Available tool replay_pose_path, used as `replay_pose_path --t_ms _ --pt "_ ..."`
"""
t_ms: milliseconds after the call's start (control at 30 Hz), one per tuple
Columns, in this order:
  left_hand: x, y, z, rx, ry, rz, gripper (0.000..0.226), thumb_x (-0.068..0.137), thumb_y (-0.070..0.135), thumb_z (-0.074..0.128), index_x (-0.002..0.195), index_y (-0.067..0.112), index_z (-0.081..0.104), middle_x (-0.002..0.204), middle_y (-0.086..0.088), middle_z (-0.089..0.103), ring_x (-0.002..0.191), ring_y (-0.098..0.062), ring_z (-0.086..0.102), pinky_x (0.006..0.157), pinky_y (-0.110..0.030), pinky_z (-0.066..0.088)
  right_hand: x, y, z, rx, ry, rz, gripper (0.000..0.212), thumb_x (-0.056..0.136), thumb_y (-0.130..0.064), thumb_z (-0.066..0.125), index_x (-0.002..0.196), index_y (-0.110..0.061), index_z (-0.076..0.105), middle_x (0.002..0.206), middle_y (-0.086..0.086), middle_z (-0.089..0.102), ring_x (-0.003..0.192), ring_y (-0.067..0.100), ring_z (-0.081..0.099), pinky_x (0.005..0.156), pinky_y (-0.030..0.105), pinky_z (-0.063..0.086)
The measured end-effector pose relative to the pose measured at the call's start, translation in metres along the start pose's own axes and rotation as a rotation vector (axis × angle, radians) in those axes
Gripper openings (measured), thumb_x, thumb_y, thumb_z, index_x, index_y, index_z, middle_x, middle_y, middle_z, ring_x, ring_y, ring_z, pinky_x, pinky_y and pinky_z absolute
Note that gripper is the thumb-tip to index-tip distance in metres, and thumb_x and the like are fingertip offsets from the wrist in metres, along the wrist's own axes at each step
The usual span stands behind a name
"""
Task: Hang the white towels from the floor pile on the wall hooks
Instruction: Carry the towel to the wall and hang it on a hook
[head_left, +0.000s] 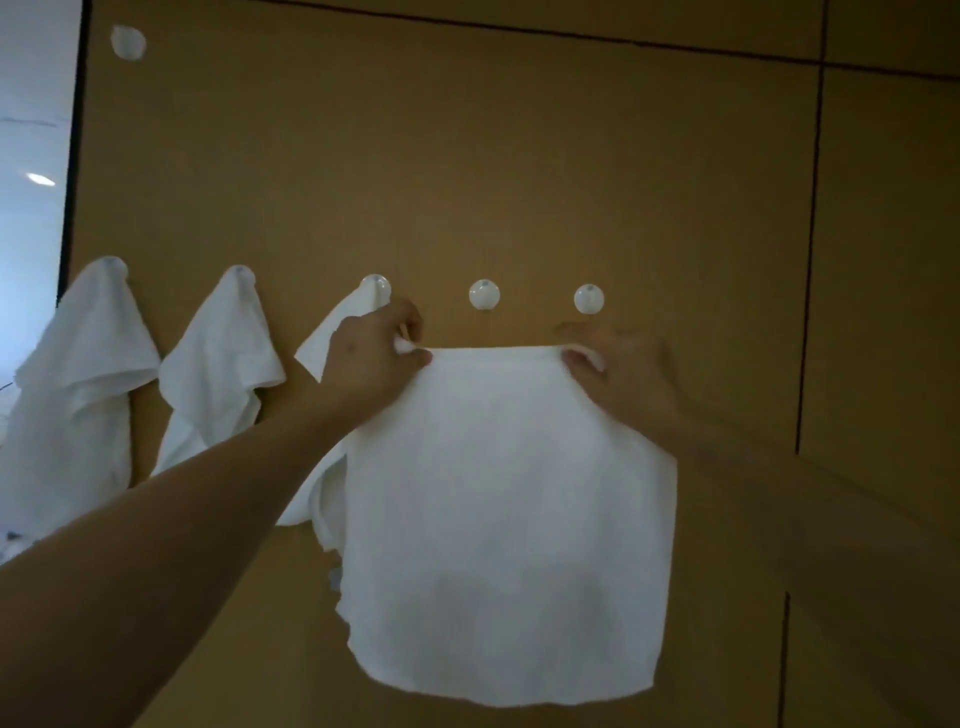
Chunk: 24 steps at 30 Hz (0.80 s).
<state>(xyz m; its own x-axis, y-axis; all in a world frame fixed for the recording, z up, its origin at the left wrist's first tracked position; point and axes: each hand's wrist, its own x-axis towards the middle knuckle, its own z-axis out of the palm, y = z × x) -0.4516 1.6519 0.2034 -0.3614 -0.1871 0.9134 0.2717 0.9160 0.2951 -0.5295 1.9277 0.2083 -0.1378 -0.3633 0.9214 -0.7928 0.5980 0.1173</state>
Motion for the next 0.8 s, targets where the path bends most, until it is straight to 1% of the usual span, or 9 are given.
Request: replay_pose_path --t_ms 100,200,267,333,400,467,567,667,800 --pt "0.031 -0.014 0.024 0.239 -0.032 0.414 0.039 0.082 0.004 0.061 0.102 0.035 0.073 0.08 0.005 0.062 0.072 -0.021 0.061 0.06 -0.027 0.039 0.024 0.029 0.027 -0.183 -0.026 -0.296 0.028 0.085 -0.003 0.067 0.107 -0.017 0.076 0.069 0.012 0.065 0.058 0.03 0.062 0.053 0.036 0.051" --pt "0.068 -0.031 0.043 0.429 -0.038 0.576 0.05 0.078 -0.004 0.06 0.112 0.031 0.072 0.075 0.002 0.046 0.057 -0.026 0.05 0.055 -0.027 0.032 0.06 0.058 0.05 -0.36 -0.187 -0.183 0.036 0.098 -0.02 0.05 0.128 -0.036 0.063 0.078 0.008 0.056 0.069 0.027 0.053 0.06 0.033 0.041" --pt "0.094 -0.039 0.057 0.511 -0.025 0.556 0.051 0.081 -0.001 0.056 0.115 0.034 0.07 0.077 0.002 0.041 0.057 -0.025 0.045 0.055 -0.03 0.032 0.087 0.073 0.067 -0.407 -0.205 -0.143 0.038 0.101 -0.025 0.045 0.133 -0.042 0.056 0.082 0.004 0.057 0.078 0.026 0.058 0.064 0.029 0.032" --pt "0.121 -0.048 0.071 0.567 -0.017 0.545 0.051 0.084 0.002 0.054 0.12 0.036 0.066 0.081 0.002 0.038 0.062 -0.027 0.046 0.058 -0.032 0.035 0.112 0.085 0.085 -0.387 -0.17 -0.116 0.037 0.101 -0.025 0.047 0.133 -0.04 0.057 0.1 0.003 0.07 0.095 0.027 0.065 0.07 0.03 0.04" --pt "0.147 -0.054 0.083 0.593 -0.008 0.525 0.051 0.087 0.004 0.051 0.124 0.037 0.064 0.084 0.001 0.04 0.068 -0.03 0.052 0.063 -0.033 0.041 0.136 0.095 0.102 -0.336 -0.14 -0.074 0.034 0.101 -0.022 0.05 0.131 -0.035 0.06 0.123 0.0 0.068 0.112 0.026 0.062 0.09 0.033 0.048" --pt "0.168 -0.061 0.095 0.613 -0.003 0.507 0.051 0.088 0.006 0.048 0.124 0.039 0.063 0.089 -0.001 0.046 0.072 -0.033 0.054 0.066 -0.033 0.039 0.155 0.104 0.118 -0.302 -0.148 -0.017 0.034 0.1 -0.018 0.051 0.129 -0.031 0.063 0.131 -0.004 0.063 0.121 0.021 0.058 0.101 0.034 0.045" --pt "0.184 -0.076 0.113 0.62 0.005 0.488 0.05 0.086 0.006 0.051 0.123 0.037 0.064 0.093 -0.002 0.053 0.076 -0.033 0.056 0.066 -0.031 0.032 0.17 0.113 0.142 -0.265 -0.165 0.051 0.032 0.099 -0.02 0.051 0.124 -0.033 0.066 0.129 -0.01 0.064 0.121 0.016 0.057 0.102 0.031 0.045" --pt "0.183 -0.09 0.133 0.556 -0.007 0.415 0.05 0.085 0.006 0.052 0.124 0.035 0.063 0.1 -0.002 0.058 0.084 -0.03 0.058 0.068 -0.032 0.033 0.166 0.121 0.159 -0.063 -0.105 0.191 0.029 0.096 -0.021 0.054 0.112 -0.034 0.073 0.12 -0.016 0.068 0.114 0.008 0.06 0.094 0.022 0.044" --pt "0.163 -0.093 0.16 0.29 0.095 0.276 0.04 0.084 0.011 0.051 0.112 0.031 0.07 0.085 0.002 0.053 0.082 -0.026 0.056 0.066 -0.032 0.038 0.144 0.115 0.17 0.205 -0.123 0.272 0.034 0.089 -0.018 0.05 0.1 -0.035 0.076 0.104 -0.018 0.072 0.098 0.003 0.064 0.087 0.034 0.054"
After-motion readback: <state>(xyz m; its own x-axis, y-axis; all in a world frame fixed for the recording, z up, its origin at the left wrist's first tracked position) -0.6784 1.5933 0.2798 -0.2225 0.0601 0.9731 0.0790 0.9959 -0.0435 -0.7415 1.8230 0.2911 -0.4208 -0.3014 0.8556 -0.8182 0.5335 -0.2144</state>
